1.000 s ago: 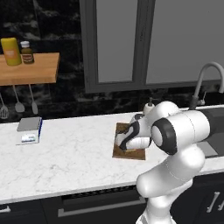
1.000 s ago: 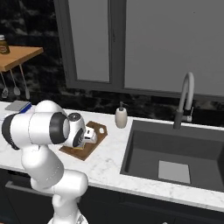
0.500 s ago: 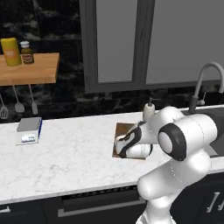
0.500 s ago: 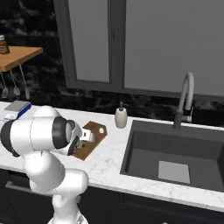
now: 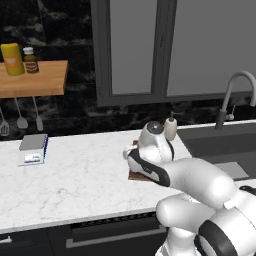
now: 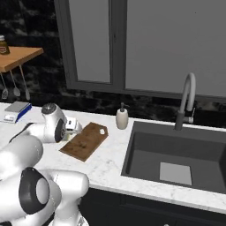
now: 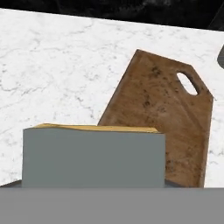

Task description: Pick up the sponge from the counter and clean the cutting board by briefly scrubbing or pressing down on the cutting board. Once finished, release the sponge.

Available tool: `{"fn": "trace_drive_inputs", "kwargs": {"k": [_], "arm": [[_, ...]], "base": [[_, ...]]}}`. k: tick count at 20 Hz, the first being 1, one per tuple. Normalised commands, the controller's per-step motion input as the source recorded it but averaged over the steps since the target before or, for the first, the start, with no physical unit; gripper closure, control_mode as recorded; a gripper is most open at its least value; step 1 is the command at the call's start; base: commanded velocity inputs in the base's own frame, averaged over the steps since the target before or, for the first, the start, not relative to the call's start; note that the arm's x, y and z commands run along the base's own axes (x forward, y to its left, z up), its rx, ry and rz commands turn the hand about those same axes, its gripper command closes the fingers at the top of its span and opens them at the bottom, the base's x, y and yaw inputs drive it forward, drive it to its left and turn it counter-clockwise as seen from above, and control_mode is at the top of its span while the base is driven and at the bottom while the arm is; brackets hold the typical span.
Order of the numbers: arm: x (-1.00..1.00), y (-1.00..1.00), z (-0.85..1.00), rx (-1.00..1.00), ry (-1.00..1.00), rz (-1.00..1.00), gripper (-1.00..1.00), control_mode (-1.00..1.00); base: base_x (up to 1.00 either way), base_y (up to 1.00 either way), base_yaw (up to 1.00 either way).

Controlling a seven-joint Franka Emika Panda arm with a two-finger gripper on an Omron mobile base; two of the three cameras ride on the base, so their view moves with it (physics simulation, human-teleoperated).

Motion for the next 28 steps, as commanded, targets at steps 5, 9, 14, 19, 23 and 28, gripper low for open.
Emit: {"fn": "trace_drive_inputs", "kwargs": {"k": [5,9,14,19,23,28], "arm": [[-0.09,0.82,-0.04,-0.07,0.22,0.00,1.00,-1.00],[0.01,0.13,-0.16,0.07,0.43,0.02,1.00,-1.00],[-0.02,0.48,-0.41,0.02,0.19,0.01,1.00,-1.00],[-0.02,0.72,-0.45,-0.01,-0.06,0.00,1.00,-1.00],[0.00,0.28,-0.54,0.00,-0.05,0.00,1.00,-1.00],[0.00,0.04,-0.55,0.00,0.00,0.00,1.00,-1.00]], "base": [[0.00,0.00,0.00],[0.00,0.00,0.00],[0.00,0.00,0.00],[0.00,0.00,0.00],[0.00,0.00,0.00],[0.00,0.00,0.00]]}}
